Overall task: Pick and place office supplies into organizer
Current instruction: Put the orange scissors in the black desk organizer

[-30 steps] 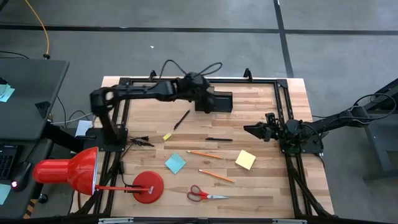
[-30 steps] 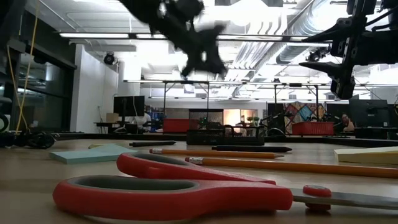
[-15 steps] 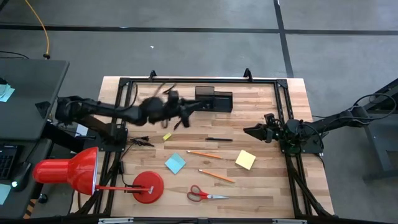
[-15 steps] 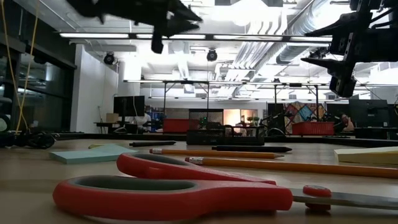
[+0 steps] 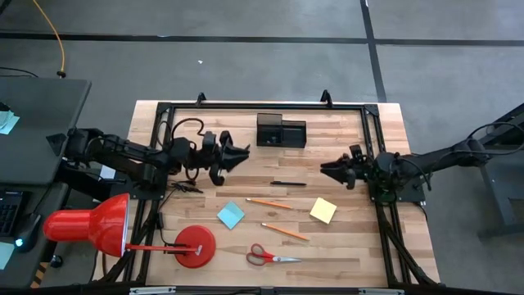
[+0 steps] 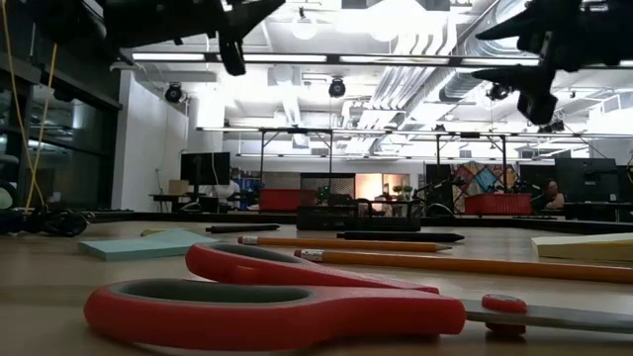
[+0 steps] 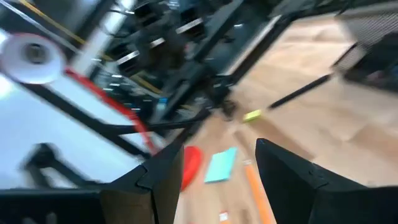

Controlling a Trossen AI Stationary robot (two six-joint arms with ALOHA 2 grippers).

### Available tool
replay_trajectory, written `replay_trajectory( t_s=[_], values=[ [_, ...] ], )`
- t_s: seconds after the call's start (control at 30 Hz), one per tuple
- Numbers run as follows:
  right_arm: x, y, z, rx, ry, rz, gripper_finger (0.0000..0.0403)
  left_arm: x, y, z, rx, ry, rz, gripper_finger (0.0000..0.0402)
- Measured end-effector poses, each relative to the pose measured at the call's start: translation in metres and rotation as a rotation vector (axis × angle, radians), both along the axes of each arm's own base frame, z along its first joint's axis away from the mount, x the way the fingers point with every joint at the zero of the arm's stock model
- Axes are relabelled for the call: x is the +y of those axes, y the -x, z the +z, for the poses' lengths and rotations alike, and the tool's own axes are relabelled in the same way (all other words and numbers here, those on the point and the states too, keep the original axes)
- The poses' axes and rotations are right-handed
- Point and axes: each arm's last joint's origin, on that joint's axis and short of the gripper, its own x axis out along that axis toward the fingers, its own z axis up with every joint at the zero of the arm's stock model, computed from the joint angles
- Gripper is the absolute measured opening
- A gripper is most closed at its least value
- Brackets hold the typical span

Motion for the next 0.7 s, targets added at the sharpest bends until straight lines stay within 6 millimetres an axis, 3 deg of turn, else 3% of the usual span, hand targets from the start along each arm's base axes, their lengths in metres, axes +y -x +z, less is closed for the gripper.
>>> replay_trajectory(
  t_s=[0.23, 0.5, 0.7],
  values=[
    [0.002, -0.022, 0.020, 0.194, 0.021, -0.103, 0.0193, -0.001, -0.002, -0.013, 0.134, 0.011, -0.040, 0.0074],
    [0.013, -0.070, 0.016, 0.357, -0.031, -0.073, 0.0193, -0.001, -0.002, -0.020, 0.207, -0.010, -0.198, 0.0074],
    [0.019, -0.094, 0.012, 0.415, -0.047, -0.070, 0.0193, -0.003, -0.002, -0.026, 0.272, -0.013, -0.308, 0.0074]
  ],
)
